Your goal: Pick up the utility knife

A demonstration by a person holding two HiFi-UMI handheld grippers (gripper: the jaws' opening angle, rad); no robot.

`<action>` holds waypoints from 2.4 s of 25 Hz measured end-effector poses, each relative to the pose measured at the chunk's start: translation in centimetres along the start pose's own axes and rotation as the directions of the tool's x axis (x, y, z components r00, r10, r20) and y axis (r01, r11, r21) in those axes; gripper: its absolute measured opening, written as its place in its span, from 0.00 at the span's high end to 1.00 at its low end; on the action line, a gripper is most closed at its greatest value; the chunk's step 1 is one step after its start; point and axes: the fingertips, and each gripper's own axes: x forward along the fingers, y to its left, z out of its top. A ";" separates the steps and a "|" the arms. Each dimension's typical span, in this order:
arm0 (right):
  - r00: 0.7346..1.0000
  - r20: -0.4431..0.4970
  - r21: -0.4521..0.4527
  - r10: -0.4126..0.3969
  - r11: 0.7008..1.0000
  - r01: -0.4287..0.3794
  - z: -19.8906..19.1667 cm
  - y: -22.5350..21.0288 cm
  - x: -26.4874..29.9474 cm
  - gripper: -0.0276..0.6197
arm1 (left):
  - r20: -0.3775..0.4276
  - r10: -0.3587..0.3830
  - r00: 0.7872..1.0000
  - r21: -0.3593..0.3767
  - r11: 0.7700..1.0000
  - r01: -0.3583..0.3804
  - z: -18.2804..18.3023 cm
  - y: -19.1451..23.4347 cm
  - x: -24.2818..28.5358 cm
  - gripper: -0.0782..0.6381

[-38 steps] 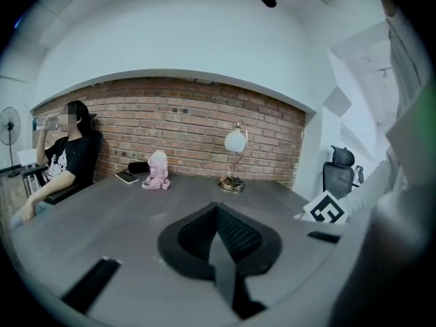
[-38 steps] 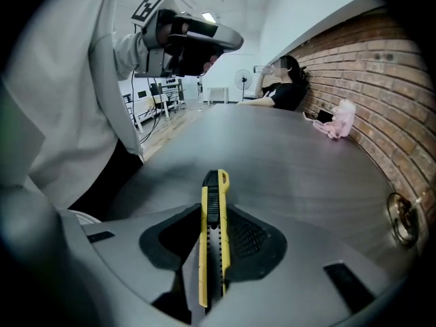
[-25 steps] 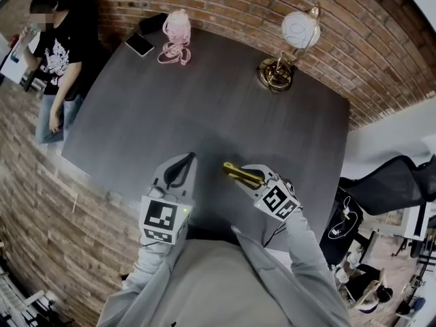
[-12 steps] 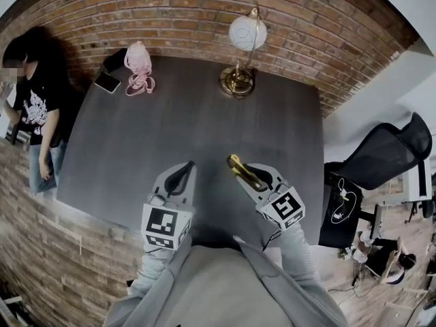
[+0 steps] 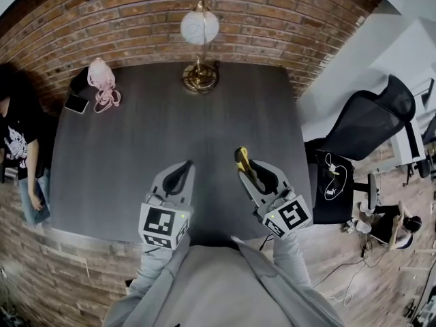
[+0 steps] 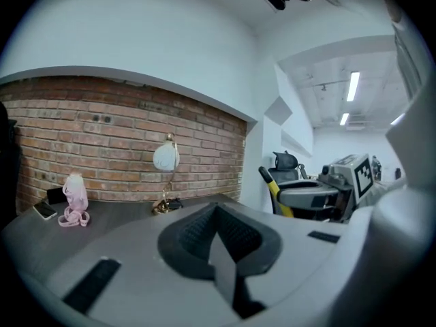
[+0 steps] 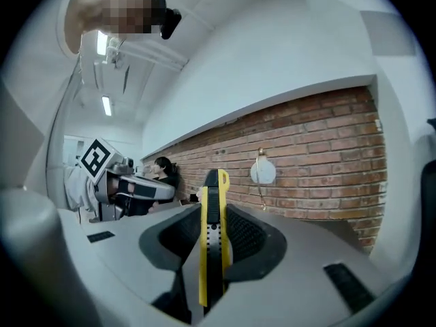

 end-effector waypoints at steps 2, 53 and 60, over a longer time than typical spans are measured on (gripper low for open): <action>0.998 0.033 0.026 -0.053 0.998 0.052 0.6 -0.8 -1.2 0.76 | -0.002 -0.021 1.000 -0.001 1.000 0.021 0.0 -0.8 0.6 0.86; 0.961 0.172 0.254 -0.215 0.953 0.168 1.7 -3.2 -3.8 0.76 | 0.016 -0.004 1.000 -0.031 0.999 0.004 0.2 -0.6 0.1 0.86; 0.964 0.177 0.263 -0.200 0.953 0.149 1.5 -2.7 -3.7 0.76 | 0.012 0.005 1.000 -0.033 0.999 -0.005 -0.1 -0.6 -0.1 0.86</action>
